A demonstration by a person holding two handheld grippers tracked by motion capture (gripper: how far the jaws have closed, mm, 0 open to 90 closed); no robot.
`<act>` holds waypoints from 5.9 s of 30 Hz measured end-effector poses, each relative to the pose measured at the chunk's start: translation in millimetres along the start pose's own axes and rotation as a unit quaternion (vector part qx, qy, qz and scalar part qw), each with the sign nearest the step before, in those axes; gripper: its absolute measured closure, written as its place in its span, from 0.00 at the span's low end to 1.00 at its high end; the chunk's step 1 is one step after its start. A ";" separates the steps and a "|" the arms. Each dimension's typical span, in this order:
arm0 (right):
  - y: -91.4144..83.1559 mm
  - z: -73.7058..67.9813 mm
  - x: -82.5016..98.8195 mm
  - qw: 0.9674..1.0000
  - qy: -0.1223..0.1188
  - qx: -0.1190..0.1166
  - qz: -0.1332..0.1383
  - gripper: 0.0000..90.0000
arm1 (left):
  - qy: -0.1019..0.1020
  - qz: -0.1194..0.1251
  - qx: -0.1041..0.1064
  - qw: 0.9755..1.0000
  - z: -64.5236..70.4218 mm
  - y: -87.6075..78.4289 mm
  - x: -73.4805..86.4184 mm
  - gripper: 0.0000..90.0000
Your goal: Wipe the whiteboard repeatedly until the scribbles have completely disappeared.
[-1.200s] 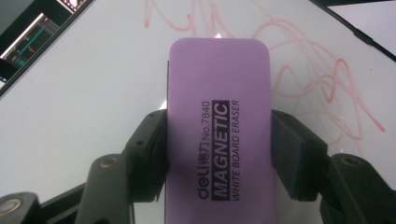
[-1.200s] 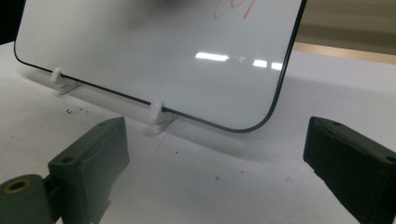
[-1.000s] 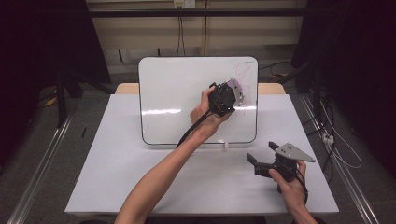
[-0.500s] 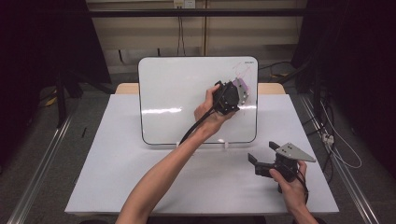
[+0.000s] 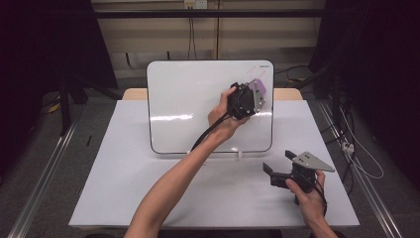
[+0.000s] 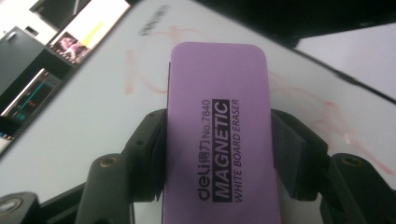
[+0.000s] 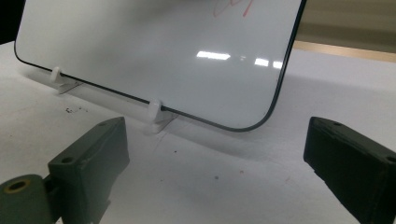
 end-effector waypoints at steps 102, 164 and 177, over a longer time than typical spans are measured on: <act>0.2 0.6 2.9 1.000 0.004 -0.013 0.000 0.07 | 0.025 -0.012 -0.073 0.997 -42.6 34.6 -37.2 0.46; -1.9 1.5 1.7 1.000 -0.003 -0.005 -0.004 0.07 | 0.030 0.009 0.016 0.999 23.3 -21.6 22.0 0.46; 0.2 0.7 -0.8 1.000 -0.001 -0.007 0.001 0.07 | -0.064 0.033 0.062 0.995 16.8 -51.6 26.7 0.46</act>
Point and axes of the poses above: each handheld gripper's, and its own axes: y roughly forward along the jaws, x roughly out of its underside, z roughly to its right, the point moved 4 cm from there along y, roughly forward along the jaws, and after that the axes turned 13 degrees about -x, right-handed, at the moved point
